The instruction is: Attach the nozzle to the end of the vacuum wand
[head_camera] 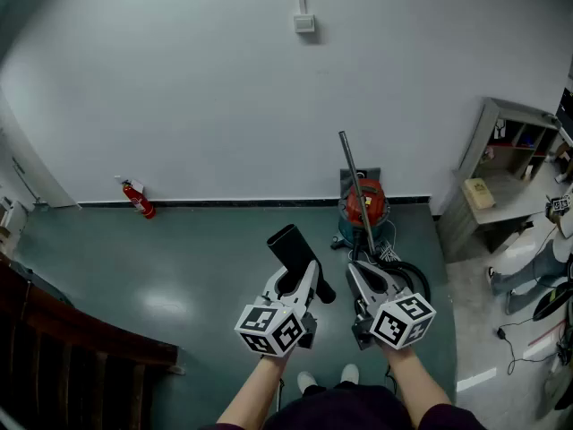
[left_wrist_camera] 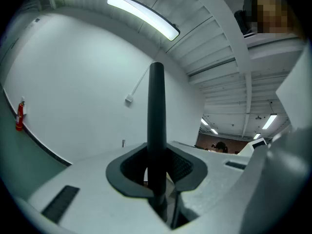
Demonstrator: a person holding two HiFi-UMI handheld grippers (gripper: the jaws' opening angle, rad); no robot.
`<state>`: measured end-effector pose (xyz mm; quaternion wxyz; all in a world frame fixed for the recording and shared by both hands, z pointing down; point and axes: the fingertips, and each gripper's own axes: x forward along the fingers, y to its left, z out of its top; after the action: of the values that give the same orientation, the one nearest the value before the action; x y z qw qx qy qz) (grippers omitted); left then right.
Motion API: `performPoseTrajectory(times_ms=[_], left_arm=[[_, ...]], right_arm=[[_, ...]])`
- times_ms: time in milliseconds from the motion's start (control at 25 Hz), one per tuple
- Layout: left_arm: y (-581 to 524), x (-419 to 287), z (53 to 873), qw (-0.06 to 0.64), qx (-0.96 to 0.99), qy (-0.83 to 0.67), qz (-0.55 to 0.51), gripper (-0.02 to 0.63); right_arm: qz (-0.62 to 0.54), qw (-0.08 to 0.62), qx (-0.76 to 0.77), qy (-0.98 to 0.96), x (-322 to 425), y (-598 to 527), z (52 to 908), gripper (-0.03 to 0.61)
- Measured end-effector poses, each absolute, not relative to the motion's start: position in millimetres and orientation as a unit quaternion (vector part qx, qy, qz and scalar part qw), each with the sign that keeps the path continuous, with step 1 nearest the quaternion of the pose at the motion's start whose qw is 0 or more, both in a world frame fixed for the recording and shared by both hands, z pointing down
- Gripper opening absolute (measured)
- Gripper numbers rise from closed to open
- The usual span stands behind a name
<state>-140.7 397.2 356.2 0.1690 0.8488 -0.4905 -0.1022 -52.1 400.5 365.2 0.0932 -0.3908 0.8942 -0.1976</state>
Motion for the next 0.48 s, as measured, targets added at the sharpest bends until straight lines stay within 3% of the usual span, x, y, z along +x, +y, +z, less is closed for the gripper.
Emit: performPoseTrajectory(times_ms=[480], left_arm=[[404.8,-151.5,366.8,0.169,0.846,-0.497,-0.088,0.086]], right_arm=[[-0.209,0.095,-0.375,0.898,-62.3,405.8,373.3,0.017]])
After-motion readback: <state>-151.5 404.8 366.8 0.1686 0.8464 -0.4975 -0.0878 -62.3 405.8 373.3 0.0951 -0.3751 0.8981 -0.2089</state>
